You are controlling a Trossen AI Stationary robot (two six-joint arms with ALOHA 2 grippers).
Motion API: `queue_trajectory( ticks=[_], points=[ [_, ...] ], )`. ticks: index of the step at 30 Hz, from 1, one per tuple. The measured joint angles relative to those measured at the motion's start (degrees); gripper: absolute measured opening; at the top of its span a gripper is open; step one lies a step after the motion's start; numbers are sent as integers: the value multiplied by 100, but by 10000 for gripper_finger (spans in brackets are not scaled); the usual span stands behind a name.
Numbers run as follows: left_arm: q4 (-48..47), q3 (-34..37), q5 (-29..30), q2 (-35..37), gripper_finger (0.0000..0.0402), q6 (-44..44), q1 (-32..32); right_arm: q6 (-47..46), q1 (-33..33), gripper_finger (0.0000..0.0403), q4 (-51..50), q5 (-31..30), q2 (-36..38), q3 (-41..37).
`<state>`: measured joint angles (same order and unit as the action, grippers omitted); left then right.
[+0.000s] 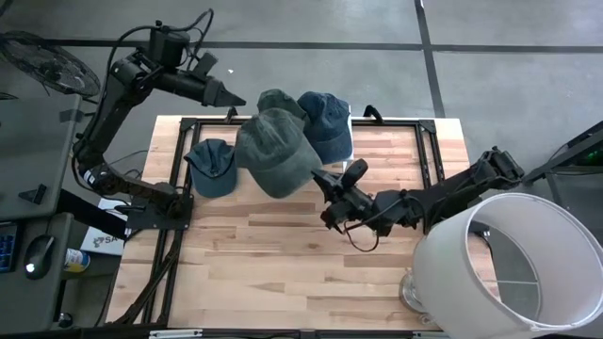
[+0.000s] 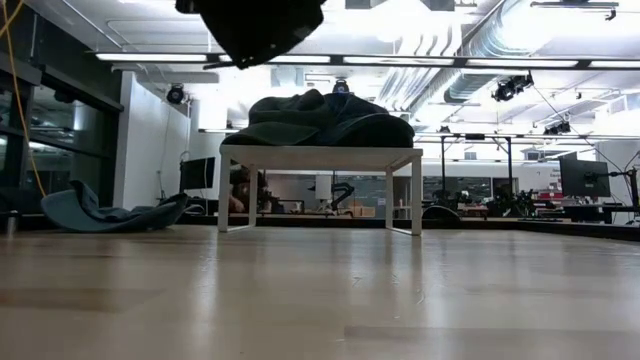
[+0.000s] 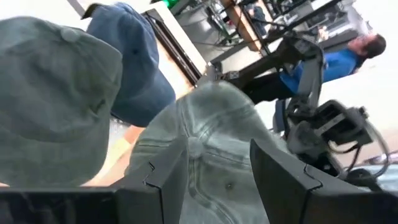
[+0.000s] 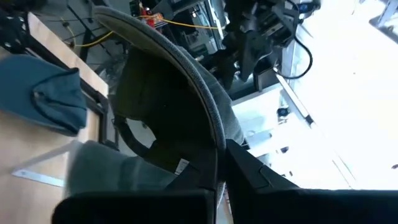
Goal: Pick & Place hat
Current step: Put the gray cap on the shelf
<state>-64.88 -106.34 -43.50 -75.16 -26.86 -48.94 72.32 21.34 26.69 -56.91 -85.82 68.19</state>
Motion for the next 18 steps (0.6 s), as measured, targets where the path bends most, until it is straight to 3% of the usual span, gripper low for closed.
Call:
queue_trajectory(
  ticks=[5, 18],
  points=[
    [-2, 0, 36, -2, 170, -54, 300, 461, 0, 4, -115, 41, 2, 231],
    [-2, 0, 653, -4, 170, -187, 676, 613, -20, 4, -214, 205, 2, 300]
  ],
)
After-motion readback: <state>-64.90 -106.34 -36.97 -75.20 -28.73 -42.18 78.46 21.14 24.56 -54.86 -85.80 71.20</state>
